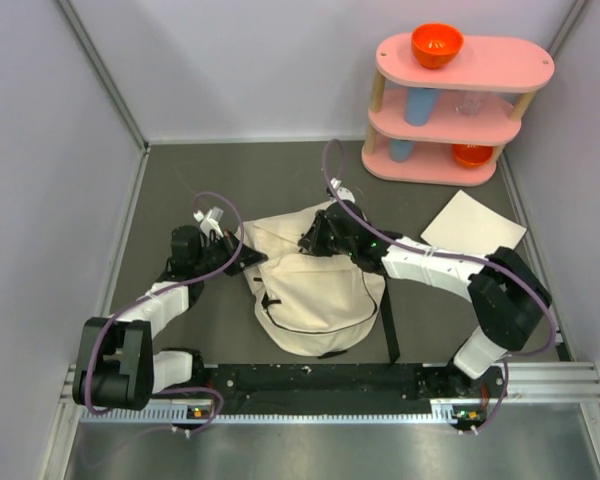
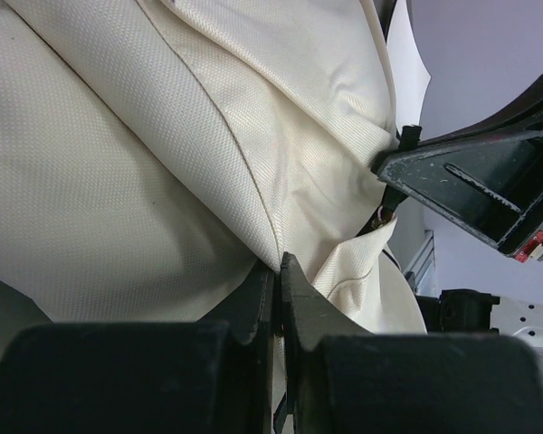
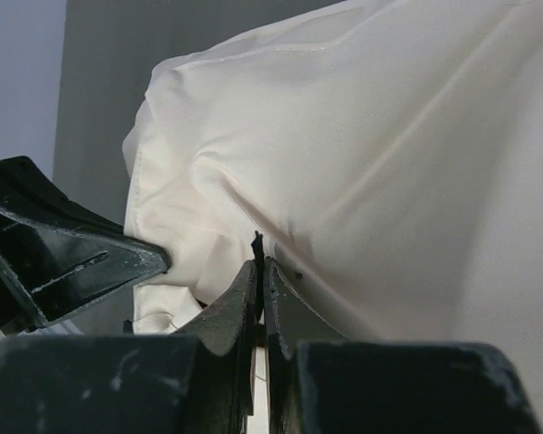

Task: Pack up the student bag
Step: Zip the student bag at the center of the board.

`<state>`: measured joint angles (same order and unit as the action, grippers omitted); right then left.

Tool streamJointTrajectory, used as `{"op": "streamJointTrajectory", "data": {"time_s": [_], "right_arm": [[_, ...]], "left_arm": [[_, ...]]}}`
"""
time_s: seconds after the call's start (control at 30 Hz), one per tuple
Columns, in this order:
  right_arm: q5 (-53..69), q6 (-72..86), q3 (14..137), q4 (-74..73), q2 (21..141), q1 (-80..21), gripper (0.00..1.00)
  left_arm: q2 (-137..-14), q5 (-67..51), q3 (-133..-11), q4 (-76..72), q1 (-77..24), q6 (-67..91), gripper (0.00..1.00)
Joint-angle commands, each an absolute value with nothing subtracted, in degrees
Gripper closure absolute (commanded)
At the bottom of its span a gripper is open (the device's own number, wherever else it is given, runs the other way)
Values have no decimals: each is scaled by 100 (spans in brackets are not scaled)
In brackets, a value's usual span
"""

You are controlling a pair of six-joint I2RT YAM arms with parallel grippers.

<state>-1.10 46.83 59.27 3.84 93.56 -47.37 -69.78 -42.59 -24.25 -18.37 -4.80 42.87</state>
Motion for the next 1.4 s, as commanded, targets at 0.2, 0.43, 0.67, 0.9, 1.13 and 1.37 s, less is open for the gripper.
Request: {"op": "streamJointTrajectory", "data": {"time_s": [0.2,0.43,0.67,0.9,1.13,1.37], "right_arm": [[-2003,4315,5344,-132,8157,-4703,100],[-2145,4482,4782,-149,7612,-4360,100],[-2267,4509,4377,-263,7225,-3964,100],[-2153,4465,4070,-229,7321,-3604,100],[-2188,4614,3709,-88,7593,-3524,100],[-1934,4772,3305,395,8121,-3507,100]], "left_arm": [[-6750,-4351,-2408,-1740,-387,3946,100],[-6750,-4359,-2391,-1679,-343,3902,100],[-6741,-4368,-2435,-1573,-299,3841,100],[-6732,-4351,-2408,-1521,-229,3841,100],[-6741,-4386,-2347,-1547,-106,3876,100],[-6838,-4474,-2276,-1652,-44,3885,100]]}}
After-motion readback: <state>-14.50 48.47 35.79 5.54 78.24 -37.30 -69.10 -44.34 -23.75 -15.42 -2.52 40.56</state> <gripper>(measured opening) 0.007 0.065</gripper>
